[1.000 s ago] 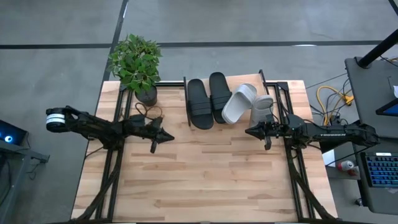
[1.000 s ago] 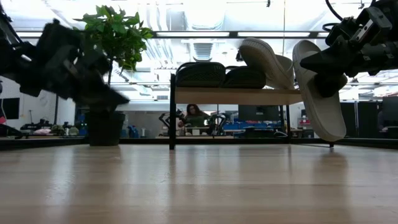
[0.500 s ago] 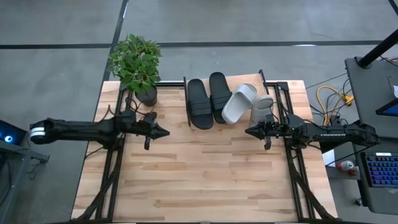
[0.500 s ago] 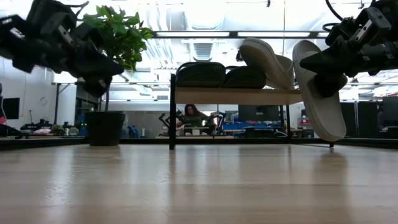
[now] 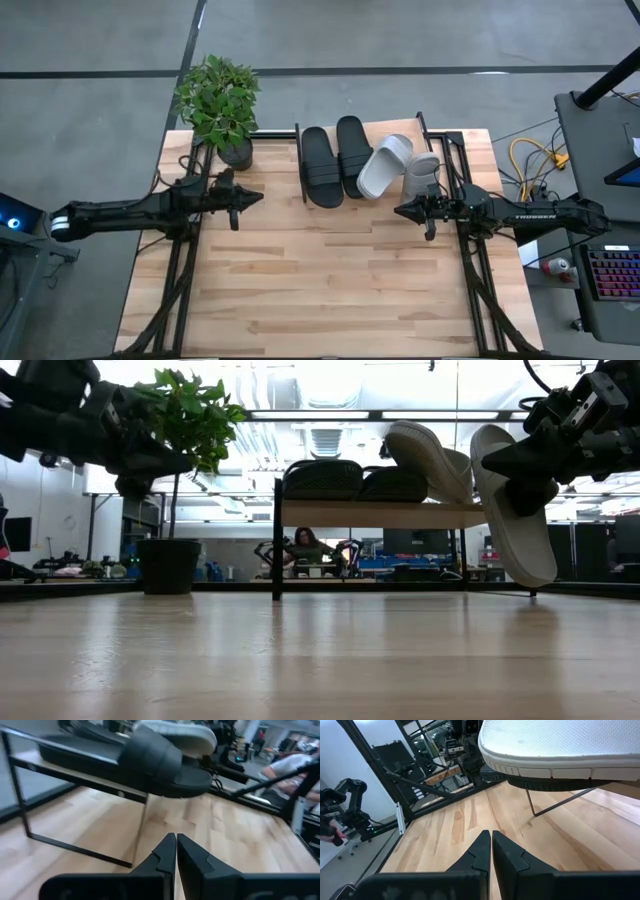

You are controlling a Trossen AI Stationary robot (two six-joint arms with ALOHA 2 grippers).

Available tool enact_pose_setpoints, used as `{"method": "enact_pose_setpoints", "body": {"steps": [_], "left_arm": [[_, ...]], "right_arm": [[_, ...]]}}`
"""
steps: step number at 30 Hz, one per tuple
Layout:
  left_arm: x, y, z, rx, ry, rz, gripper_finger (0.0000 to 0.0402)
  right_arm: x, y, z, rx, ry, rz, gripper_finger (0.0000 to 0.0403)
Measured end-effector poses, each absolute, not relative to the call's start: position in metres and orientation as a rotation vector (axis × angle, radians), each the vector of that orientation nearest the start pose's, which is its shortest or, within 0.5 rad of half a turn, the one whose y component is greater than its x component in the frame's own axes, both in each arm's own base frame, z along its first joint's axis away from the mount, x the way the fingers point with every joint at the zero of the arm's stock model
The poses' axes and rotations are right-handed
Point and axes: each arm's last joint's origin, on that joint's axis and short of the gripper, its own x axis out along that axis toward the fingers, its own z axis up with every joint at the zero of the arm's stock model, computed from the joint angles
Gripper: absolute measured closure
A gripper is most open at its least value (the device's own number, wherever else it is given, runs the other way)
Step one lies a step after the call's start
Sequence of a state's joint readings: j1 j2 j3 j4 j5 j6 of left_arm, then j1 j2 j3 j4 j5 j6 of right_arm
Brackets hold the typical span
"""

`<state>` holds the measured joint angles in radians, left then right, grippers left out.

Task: Pick and place slides into the shelf
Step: Return to Home Position

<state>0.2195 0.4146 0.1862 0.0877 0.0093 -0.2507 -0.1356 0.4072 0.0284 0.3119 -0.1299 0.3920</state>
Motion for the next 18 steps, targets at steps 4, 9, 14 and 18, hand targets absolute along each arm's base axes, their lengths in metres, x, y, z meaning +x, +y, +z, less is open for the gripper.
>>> {"method": "enact_pose_setpoints", "body": {"steps": [4, 9, 14, 18], "left_arm": [[0.118, 0.028, 0.199, -0.236, 0.076, 0.288, 0.0402], [0.113, 0.027, 0.190, -0.233, 0.058, 0.294, 0.0402], [0.108, 0.026, 0.187, -0.224, 0.022, 0.296, 0.0402], [0.106, 0.026, 0.188, -0.200, 0.002, 0.312, 0.0402]], "right_arm": [[0.123, -0.013, 0.167, 0.401, 0.064, -0.019, 0.0394], [0.123, -0.013, 0.167, 0.401, 0.064, -0.019, 0.0394], [0.123, -0.013, 0.167, 0.401, 0.064, -0.019, 0.0394], [0.123, -0.013, 0.167, 0.401, 0.064, -0.019, 0.0394]]}}
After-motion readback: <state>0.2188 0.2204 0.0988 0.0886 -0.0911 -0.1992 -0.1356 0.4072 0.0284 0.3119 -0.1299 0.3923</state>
